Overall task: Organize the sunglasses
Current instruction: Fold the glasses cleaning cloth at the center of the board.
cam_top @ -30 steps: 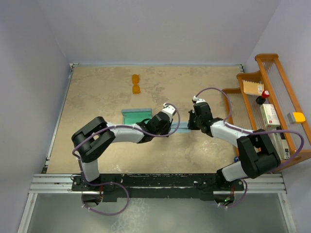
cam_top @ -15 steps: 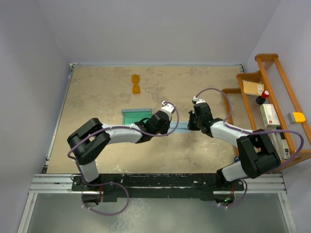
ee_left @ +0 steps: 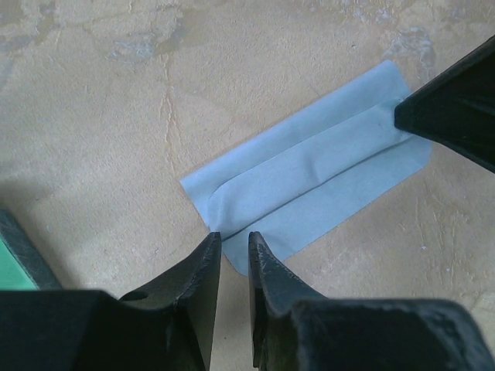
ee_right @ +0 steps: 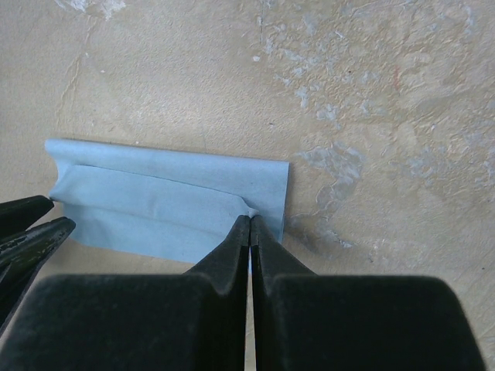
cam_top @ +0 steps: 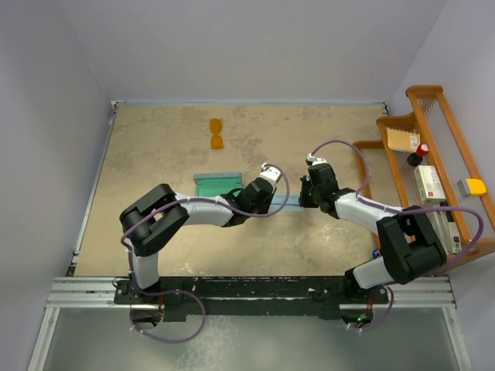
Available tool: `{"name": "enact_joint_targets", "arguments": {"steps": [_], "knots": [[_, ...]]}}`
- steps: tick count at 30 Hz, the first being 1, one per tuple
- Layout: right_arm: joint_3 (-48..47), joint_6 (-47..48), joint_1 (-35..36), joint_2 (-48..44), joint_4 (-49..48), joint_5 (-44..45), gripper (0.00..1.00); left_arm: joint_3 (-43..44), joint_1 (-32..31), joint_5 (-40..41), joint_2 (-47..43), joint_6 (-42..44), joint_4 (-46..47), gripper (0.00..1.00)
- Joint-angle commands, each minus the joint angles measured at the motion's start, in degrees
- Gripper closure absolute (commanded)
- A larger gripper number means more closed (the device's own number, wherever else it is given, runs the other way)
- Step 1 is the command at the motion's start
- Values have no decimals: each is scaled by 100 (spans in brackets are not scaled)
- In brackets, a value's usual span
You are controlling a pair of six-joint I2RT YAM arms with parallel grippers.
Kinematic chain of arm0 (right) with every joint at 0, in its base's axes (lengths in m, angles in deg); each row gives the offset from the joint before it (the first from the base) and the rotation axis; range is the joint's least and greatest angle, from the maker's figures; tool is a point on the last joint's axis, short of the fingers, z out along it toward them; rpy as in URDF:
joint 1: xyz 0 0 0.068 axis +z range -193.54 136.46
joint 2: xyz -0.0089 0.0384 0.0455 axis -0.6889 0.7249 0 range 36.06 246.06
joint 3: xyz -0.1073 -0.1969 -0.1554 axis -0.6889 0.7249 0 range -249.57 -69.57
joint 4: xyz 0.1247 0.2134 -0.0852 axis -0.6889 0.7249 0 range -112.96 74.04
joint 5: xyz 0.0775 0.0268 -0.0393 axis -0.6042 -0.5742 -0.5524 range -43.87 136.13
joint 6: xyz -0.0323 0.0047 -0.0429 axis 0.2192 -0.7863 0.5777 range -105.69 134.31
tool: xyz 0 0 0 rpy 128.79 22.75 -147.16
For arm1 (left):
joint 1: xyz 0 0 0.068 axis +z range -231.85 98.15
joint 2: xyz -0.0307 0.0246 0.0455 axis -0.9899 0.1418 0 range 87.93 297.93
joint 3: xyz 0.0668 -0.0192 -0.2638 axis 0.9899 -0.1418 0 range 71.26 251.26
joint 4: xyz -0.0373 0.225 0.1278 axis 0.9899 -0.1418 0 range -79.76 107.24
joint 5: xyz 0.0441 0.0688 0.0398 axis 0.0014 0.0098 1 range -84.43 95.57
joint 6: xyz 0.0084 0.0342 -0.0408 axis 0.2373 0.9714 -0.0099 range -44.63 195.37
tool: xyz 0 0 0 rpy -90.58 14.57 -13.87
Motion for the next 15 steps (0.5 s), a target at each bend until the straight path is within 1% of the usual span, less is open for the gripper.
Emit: {"name": "enact_joint_targets", "arguments": {"steps": [1, 7, 15], "knots": [[8, 9, 41, -79, -111, -50, 100, 240, 16, 187, -100, 208, 261, 82], [16, 4, 38, -50, -136, -63, 100, 313, 63, 263, -198, 278, 260, 81], [25, 0, 42, -12, -169, -80, 100, 497, 176, 98, 74, 262, 304, 80]]}}
